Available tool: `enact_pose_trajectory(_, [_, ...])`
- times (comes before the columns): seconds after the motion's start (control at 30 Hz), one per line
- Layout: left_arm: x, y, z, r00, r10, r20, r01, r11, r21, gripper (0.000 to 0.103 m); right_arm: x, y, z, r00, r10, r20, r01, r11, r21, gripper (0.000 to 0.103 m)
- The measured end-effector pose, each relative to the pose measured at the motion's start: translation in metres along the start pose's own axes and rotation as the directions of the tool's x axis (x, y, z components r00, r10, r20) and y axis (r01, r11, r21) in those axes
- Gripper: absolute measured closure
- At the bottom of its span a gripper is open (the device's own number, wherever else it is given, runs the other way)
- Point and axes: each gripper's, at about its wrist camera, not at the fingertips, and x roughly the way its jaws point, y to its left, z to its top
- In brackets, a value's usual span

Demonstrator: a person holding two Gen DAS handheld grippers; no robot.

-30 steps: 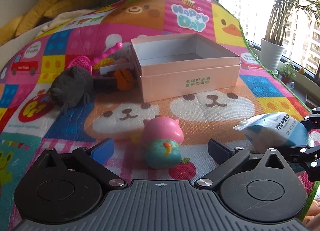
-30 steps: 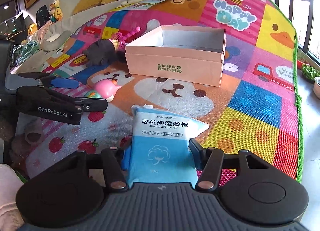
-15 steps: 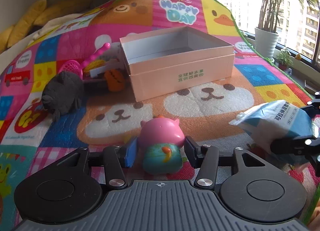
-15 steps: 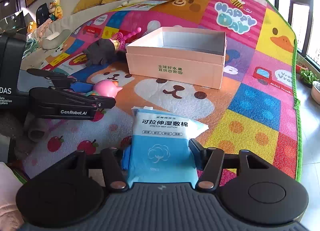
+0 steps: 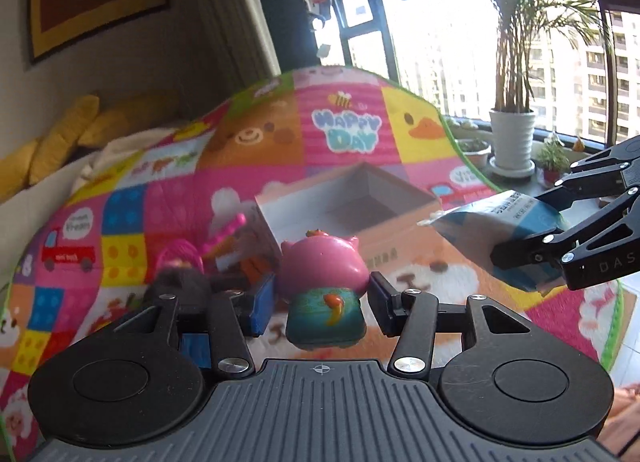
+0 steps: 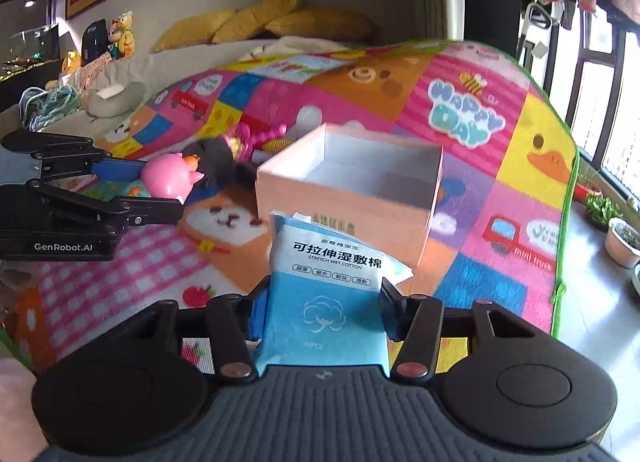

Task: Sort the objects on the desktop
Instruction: 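Drop the wipes pack from the right tool while the left tool drops the toy into the pink box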

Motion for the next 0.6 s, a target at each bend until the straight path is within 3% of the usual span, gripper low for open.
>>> enact_pose_trajectory(0.2, [0.060, 0.015, 0.061, 0.994, 0.023, 0.103, -0.020, 0.999, -0.035, 0.047, 0.016, -0.034, 0.093, 0.988, -0.030, 0.149, 0.021, 0.998, 0.064, 0.051])
enact_pose_trajectory(0.27, [0.094, 0.021, 0.073, 0.992, 0.009, 0.126, 0.000, 0.998, -0.069, 0.037, 0.043, -0.054, 0.123, 0.989, -0.035, 0.145, 0.016, 0.991, 0.129, 0.049])
enact_pose_trajectory(0.3, [0.108, 0.026, 0.075, 0.994, 0.000, 0.107, 0.009, 0.996, -0.089, 0.026, 0.060, -0.064, 0.135, 0.991, -0.029, 0.133, 0.007, 0.986, 0.167, 0.047])
enact_pose_trajectory(0.33, [0.118, 0.033, 0.074, 0.997, -0.006, 0.082, 0.016, 0.992, -0.123, 0.021, 0.076, -0.073, 0.143, 0.993, -0.018, 0.120, -0.005, 0.981, 0.196, 0.040])
enact_pose_trajectory(0.37, [0.123, 0.042, 0.071, 0.998, -0.008, 0.065, 0.018, 0.988, -0.155, 0.020, 0.090, -0.081, 0.148, 0.994, -0.016, 0.104, -0.008, 0.975, 0.220, 0.039])
enact_pose_trajectory(0.43, [0.118, 0.062, 0.054, 0.998, 0.010, 0.062, 0.002, 0.981, -0.195, 0.004, 0.110, -0.089, 0.148, 0.996, -0.047, 0.072, 0.028, 0.969, 0.247, 0.039])
enact_pose_trajectory(0.5, [0.103, 0.080, 0.028, 0.993, 0.097, 0.069, -0.084, 0.982, -0.167, 0.005, 0.114, -0.089, 0.138, 0.995, -0.065, 0.081, 0.046, 0.976, 0.215, 0.038])
enact_pose_trajectory(0.6, [0.095, 0.100, -0.008, 0.979, 0.203, 0.004, -0.201, 0.974, -0.107, 0.003, 0.119, -0.087, 0.127, 0.990, -0.105, 0.093, 0.086, 0.978, 0.188, 0.035])
